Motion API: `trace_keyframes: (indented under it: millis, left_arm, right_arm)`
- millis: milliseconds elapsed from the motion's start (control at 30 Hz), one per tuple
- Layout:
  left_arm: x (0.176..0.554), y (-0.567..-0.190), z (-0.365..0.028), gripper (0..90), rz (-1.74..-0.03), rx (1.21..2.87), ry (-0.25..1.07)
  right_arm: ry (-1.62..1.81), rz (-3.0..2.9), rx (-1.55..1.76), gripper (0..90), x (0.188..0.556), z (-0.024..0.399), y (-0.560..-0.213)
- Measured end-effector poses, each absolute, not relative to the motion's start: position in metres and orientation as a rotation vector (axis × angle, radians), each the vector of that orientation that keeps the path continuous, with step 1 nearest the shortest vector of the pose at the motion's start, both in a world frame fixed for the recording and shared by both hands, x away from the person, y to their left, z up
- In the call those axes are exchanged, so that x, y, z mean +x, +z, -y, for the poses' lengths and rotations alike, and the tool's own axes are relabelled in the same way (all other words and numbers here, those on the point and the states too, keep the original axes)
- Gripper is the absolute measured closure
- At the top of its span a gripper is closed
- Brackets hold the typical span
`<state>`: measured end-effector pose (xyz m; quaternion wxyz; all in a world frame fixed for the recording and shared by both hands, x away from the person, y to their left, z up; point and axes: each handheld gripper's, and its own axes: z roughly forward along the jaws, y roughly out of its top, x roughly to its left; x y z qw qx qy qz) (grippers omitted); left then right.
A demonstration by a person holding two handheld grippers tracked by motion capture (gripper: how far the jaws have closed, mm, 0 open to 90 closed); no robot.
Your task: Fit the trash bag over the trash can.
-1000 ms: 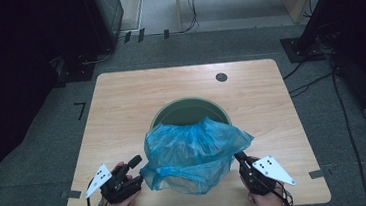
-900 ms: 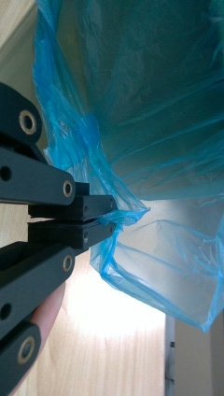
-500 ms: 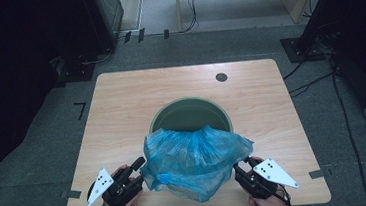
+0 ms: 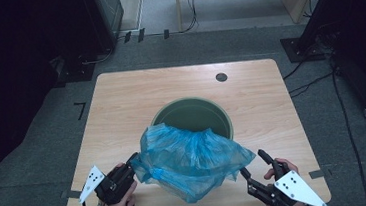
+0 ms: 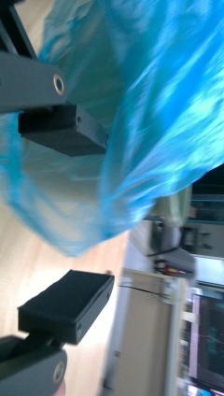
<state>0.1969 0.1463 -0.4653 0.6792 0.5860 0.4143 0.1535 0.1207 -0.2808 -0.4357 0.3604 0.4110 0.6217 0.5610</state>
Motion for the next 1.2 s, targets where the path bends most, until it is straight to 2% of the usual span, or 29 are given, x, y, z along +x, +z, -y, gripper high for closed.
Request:
trace_keyframes:
  millis: [100,167,200,233,300,333,367,400,500,667,867,1033,1200]
  left_arm:
    - [0.196,-0.462,-0.146,75.4,-0.921,1.314,0.341]
    - [0.195,-0.46,-0.145,74.3,-0.91,1.311,0.337]
    - [0.195,-0.46,-0.145,74.2,-0.907,1.313,0.339]
    - [0.195,-0.459,-0.144,74.2,-0.902,1.316,0.342]
    - [0.196,-0.455,-0.143,74.3,-0.887,1.323,0.355]
    - [0.196,-0.452,-0.143,74.4,-0.879,1.323,0.363]
    - [0.197,-0.451,-0.143,74.5,-0.874,1.326,0.368]
    - [0.198,-0.449,-0.144,74.5,-0.872,1.327,0.372]
    - [0.207,-0.445,-0.144,77.7,-0.9,1.32,0.389]
    - [0.227,-0.434,-0.14,78.3,-0.937,1.334,0.378]
    - [0.247,-0.427,-0.132,79.1,-0.987,1.354,0.415]
    - [0.264,-0.435,-0.122,83.5,-1.057,1.364,0.408]
    - [0.282,-0.451,-0.108,87.3,-1.135,1.416,0.304]
  right_arm:
    - [1.43,-1.579,0.99,27.5,0.116,0.276,-0.429]
    - [1.42,-1.578,0.946,28.7,0.115,0.271,-0.427]
    - [1.418,-1.581,0.915,41.7,0.115,0.268,-0.426]
    - [1.418,-1.581,0.915,41.7,0.115,0.268,-0.426]
    - [1.43,-1.583,0.877,58.2,0.118,0.264,-0.422]
    - [1.45,-1.585,0.865,70.5,0.122,0.262,-0.417]
    - [1.452,-1.578,0.865,74.9,0.125,0.262,-0.415]
    - [1.452,-1.578,0.865,74.9,0.125,0.262,-0.415]
    - [1.457,-1.544,0.944,89.5,0.147,0.262,-0.406]
    - [1.489,-1.621,1.008,90.0,0.179,0.26,-0.389]
    - [1.513,-1.638,1.114,90.0,0.214,0.265,-0.387]
    - [1.435,-1.62,1.159,90.0,0.24,0.262,-0.4]
    - [1.429,-1.66,1.396,90.0,0.268,0.263,-0.423]
